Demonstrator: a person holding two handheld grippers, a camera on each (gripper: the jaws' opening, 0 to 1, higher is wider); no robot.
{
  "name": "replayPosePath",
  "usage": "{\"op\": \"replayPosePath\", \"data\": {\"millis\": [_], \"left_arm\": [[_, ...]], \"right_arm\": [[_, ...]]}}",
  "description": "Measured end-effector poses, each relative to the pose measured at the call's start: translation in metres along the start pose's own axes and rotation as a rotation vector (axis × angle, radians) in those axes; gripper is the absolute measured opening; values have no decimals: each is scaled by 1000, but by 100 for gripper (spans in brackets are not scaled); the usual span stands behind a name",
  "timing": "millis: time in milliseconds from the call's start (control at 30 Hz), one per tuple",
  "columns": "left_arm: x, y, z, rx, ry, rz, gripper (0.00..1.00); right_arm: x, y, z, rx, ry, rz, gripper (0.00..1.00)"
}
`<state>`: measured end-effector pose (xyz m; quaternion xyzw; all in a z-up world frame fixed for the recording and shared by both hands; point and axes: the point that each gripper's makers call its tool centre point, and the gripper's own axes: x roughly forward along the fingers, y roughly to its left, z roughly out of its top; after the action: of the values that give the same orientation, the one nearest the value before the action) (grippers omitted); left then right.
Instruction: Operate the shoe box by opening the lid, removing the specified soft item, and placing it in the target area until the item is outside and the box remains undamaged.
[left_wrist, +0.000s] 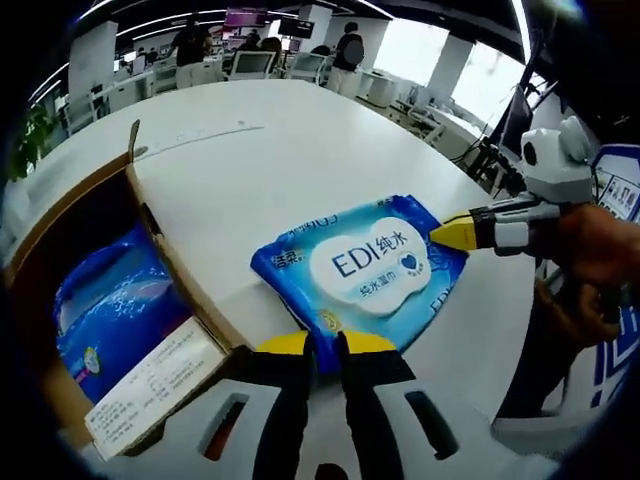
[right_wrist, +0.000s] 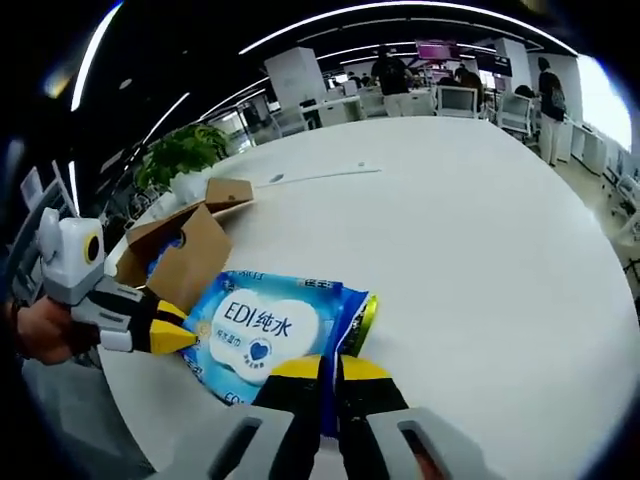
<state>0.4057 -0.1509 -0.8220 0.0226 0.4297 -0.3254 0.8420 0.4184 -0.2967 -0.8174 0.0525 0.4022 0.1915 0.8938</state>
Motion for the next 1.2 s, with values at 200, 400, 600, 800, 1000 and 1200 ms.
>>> {"op": "replayPosePath", "data": {"millis": [200, 400, 600, 800, 1000, 1200], "left_arm": [[-14, 3, -2, -1, -4, 12, 13], [-27, 9, -7, -10, -14, 10, 18], [-44, 9, -16, 37, -14, 6, 17], [-63, 16, -22, 26, -36, -4, 20], [-88, 25, -27, 27, -66, -12, 23], [-115, 45, -37, 32, -88, 0, 25]], "right_arm": [[-10, 0, -4, -20, 10, -26, 4], [-21, -1, -4, -19, 1, -48, 4], [-28, 3, -2, -28, -1, -66, 12], [-29, 16, 4, -32, -15, -64, 15], [-23, 37, 14, -50, -28, -46, 17], [-20, 63, 25, -81, -40, -19, 19]]}}
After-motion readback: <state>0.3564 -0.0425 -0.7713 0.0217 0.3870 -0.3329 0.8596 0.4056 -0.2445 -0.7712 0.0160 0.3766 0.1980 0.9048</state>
